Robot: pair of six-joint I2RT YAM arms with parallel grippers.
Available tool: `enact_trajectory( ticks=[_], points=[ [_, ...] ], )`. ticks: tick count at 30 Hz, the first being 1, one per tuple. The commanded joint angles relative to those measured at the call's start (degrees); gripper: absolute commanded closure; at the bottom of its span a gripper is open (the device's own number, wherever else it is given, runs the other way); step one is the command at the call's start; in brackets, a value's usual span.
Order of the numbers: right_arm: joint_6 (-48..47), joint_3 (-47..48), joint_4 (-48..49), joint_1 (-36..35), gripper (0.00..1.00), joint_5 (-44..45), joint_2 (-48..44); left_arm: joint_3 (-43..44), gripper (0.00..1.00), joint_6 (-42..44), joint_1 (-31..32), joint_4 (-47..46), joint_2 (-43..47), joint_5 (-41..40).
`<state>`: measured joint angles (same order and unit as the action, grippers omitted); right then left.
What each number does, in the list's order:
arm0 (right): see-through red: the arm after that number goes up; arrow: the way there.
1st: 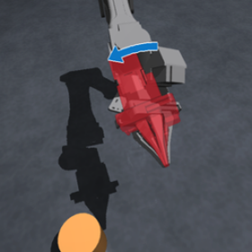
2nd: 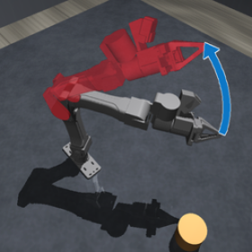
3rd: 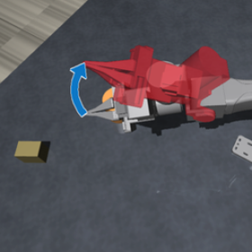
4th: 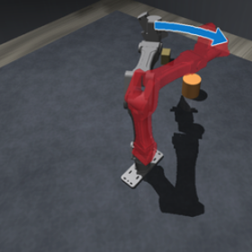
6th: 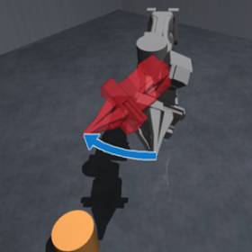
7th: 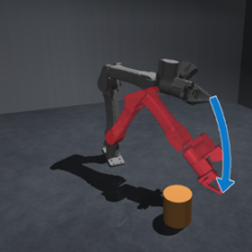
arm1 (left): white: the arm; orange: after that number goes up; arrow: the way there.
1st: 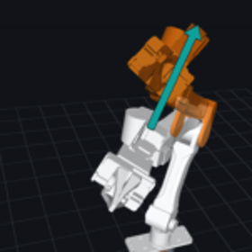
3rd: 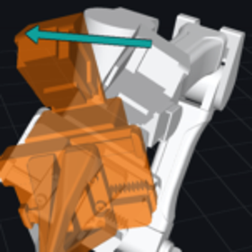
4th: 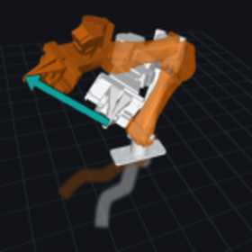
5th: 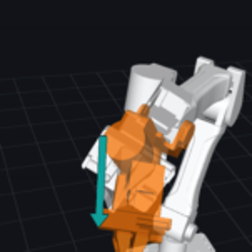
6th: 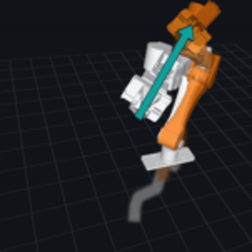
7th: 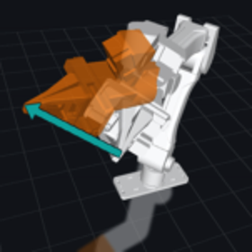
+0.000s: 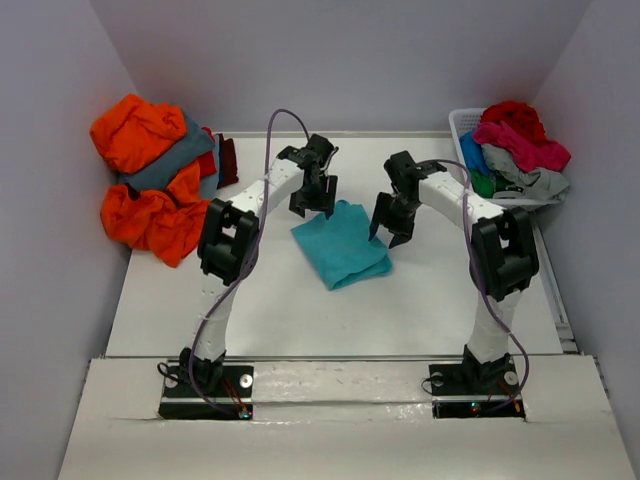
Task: Fold and stack the t-shirts
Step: Smooth out the square-folded T-shirt at the center of the board.
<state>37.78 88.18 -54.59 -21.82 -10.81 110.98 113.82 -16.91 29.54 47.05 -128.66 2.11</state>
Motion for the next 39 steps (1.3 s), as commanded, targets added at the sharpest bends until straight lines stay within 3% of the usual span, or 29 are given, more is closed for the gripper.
enact_trajectory(
  ticks=[1, 14, 39],
  points=[
    [0.2, 3.3, -2.5, -0.4, 0.37, 1.5, -3.7, -1.7, 0.25, 1.2, 1.1, 1.5, 7.6, 2.1],
    [0.8, 1.0, -0.1, -3.5, 0.39, -5.7, -5.0, -6.8, 0.25, -0.8, 3.9, -0.3, 11.5, 7.0],
    [0.3, -13.8, 9.8, -4.7, 0.39, -6.4, 3.4, -24.6, 0.25, -2.4, 5.0, -7.1, 10.9, 13.8]
  ],
)
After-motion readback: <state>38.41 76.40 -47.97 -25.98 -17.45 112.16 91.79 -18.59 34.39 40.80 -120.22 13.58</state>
